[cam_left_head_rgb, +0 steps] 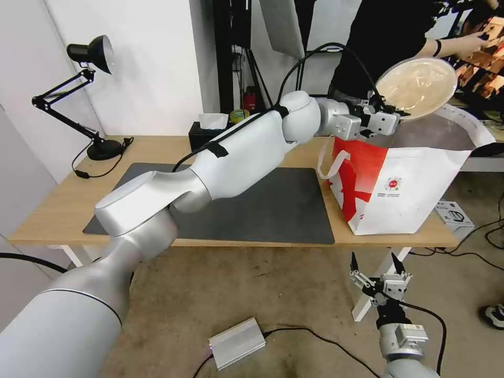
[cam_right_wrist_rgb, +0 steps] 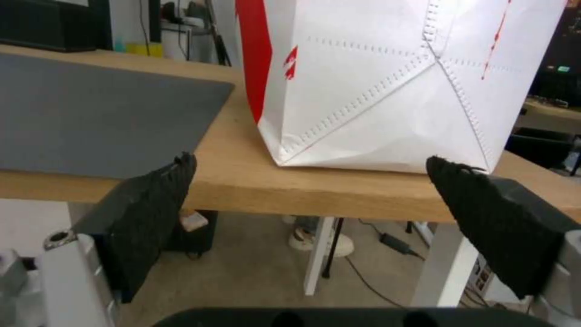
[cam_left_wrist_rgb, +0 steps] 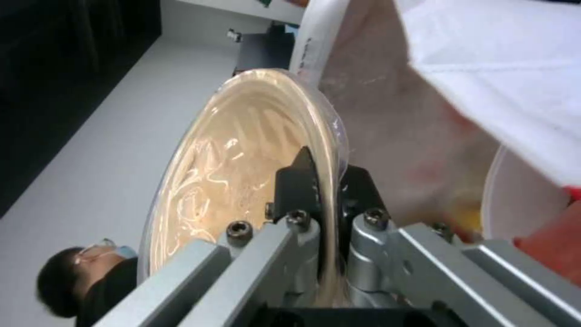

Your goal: Pick up the trash from the table and place it into the takeout bag.

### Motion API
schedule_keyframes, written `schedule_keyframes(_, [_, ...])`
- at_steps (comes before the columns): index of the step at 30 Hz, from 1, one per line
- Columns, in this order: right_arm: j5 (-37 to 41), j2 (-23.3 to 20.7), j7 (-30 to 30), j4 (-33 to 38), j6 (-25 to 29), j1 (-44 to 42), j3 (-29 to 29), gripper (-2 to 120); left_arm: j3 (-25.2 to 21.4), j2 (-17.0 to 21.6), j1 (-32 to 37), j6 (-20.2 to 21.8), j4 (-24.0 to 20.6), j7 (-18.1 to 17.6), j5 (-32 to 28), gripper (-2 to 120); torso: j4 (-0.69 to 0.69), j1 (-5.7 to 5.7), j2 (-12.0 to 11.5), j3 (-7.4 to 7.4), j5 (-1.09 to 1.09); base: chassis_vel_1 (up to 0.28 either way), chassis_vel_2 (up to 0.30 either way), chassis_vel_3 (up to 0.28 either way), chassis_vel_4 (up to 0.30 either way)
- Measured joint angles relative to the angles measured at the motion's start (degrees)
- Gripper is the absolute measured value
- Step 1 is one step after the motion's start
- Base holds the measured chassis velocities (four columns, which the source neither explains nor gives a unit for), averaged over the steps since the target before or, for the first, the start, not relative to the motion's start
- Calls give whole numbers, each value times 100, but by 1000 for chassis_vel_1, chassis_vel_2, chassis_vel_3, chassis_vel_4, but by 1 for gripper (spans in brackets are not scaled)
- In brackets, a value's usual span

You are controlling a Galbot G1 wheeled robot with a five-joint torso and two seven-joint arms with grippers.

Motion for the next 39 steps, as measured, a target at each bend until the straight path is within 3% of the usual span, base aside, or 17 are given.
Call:
schedule_keyframes(8, [14,-5,1,8,0,3,13,98,149,3,62,10,42,-76,-156,4,0,0,0,0,0,0,0,0,0])
schedule_keyframes(11, [16,-7,2,8,0,4,20,98,159,4,87,9,46,-160,-170,19,0,0,0,0,0,0,0,0,0])
schedule_keyframes(18, [16,-6,2,5,0,16,19,98,156,4,90,-2,18,-183,-186,39,0,0,0,0,0,0,0,0,0])
schedule_keyframes(22, [16,-3,3,-2,0,22,16,98,129,6,90,-25,27,-185,-186,59,1,0,0,0,0,0,0,0,0])
schedule_keyframes(32, [16,4,3,-2,-5,27,12,98,108,7,59,-33,19,-193,-207,94,0,0,0,0,0,0,0,0,0])
schedule_keyframes(39, [15,4,3,1,-9,29,13,98,78,7,34,-31,-6,-262,-380,100,0,0,-1,0,0,0,0,0,0])
